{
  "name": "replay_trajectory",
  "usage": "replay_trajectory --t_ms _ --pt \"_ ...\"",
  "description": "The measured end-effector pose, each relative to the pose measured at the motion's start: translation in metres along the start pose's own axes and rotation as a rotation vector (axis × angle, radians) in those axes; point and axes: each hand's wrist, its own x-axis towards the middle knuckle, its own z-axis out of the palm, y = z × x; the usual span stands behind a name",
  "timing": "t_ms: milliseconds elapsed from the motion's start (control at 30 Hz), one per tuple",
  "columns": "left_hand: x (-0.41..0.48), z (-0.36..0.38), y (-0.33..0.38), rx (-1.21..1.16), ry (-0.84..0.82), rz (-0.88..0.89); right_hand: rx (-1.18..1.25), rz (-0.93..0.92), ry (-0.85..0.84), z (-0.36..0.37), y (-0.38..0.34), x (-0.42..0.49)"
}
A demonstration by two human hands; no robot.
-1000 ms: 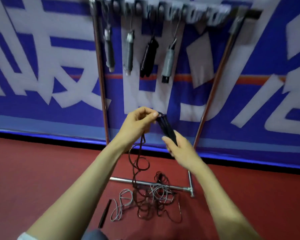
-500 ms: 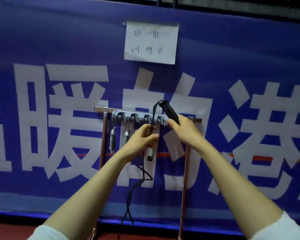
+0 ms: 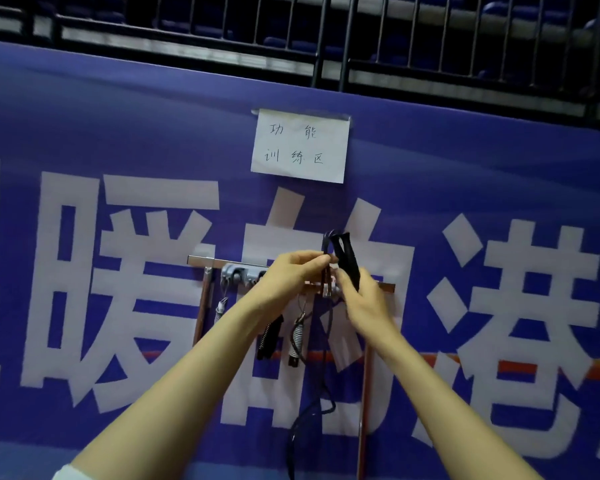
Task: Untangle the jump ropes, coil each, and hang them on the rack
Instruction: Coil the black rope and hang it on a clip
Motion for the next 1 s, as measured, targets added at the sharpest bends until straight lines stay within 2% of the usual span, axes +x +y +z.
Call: replay_trajectory --t_ms 67,133,267,400,533,600,667,767,900,1000 --pt "0.003 0.001 0.004 0.074 0.087 0.062 0.343 0.135 -0.077 0.003 -0.007 -0.002" --pt "0.008 -0.003 0.007 0.156 0.141 0.084 0.505 0.127 -0.126 0.001 -0.006 -0.003" --pt "0.015 -0.007 0.015 0.149 0.024 -0.011 0.382 -0.071 -0.134 0.006 0.000 -0.005" --pt "0.019 -0.006 0.019 0.160 -0.036 0.004 0.397 -0.038 -0.102 0.016 0.011 -0.004" --pt "0.022 -0.001 0.015 0.110 0.040 -0.013 0.407 0.027 -0.071 0.025 0.022 -0.002" --pt "0.023 0.000 0.014 0.065 0.046 -0.085 0.343 0.054 -0.041 0.028 0.029 -0.004" --pt "0.023 0.000 0.015 0.060 0.034 -0.157 0.167 0.032 0.023 0.029 0.041 -0.005" --pt "0.022 0.000 0.013 0.176 0.082 -0.186 -0.020 -0.011 0.054 0.030 0.050 -0.006" --pt "0.022 -0.005 0.003 0.353 0.255 -0.131 -0.112 -0.019 0.062 0.034 0.053 -0.009" --pt "0.021 -0.008 0.003 0.500 0.255 -0.067 -0.152 0.017 0.032 0.036 0.054 -0.011"
